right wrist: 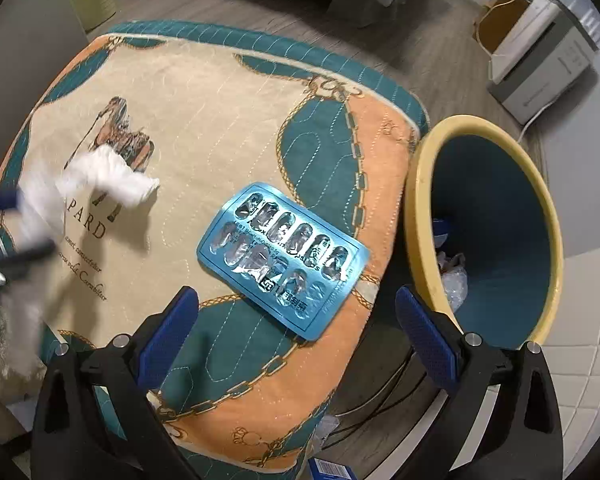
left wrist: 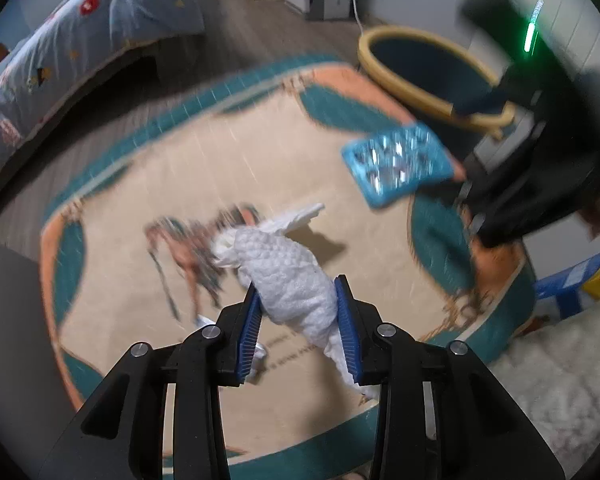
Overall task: Collect trash
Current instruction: 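Grasp the white tissue with the left tool while the right tool grasps the blue blister pack, then carry the tissue and blister pack over the bin with both tools, then open both tools to drop the tissue and blister pack into the bin, then withdraw both tools from the bin back over the cushion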
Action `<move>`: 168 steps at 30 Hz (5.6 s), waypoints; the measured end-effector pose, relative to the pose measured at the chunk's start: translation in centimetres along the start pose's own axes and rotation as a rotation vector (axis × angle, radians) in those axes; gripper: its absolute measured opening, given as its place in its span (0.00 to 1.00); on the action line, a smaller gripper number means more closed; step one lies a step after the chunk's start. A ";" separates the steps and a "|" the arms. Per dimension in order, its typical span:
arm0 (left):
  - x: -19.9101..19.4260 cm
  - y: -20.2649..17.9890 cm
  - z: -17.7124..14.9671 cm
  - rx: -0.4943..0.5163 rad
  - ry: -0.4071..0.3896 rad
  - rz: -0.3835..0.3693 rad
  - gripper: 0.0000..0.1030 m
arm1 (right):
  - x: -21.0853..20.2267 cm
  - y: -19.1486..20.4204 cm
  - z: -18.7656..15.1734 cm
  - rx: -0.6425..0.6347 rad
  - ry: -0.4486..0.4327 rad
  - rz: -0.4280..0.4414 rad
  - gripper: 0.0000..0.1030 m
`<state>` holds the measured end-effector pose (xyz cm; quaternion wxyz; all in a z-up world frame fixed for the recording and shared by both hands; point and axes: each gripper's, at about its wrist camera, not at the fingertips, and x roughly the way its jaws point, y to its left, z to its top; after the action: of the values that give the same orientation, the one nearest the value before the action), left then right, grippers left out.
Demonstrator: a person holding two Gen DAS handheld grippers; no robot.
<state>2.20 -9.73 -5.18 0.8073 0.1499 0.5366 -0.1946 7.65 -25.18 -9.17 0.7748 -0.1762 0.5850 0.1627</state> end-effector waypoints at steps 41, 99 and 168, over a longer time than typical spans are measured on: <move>-1.0 5.9 5.1 -0.090 -0.073 -0.117 0.36 | 5.0 3.5 4.4 -0.109 0.055 -0.095 0.94; 1.8 -3.0 8.6 0.058 -0.081 -0.090 0.36 | -8.8 -17.6 -2.2 0.574 -0.179 -0.029 0.67; 4.0 -3.2 15.2 0.031 -0.228 0.019 0.92 | -3.9 -22.6 -3.4 0.882 -0.202 -0.017 0.94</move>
<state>14.31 -20.03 -3.25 0.8624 0.1444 0.4368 -0.2112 14.12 -46.93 -4.39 0.8302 0.1829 0.5184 -0.0923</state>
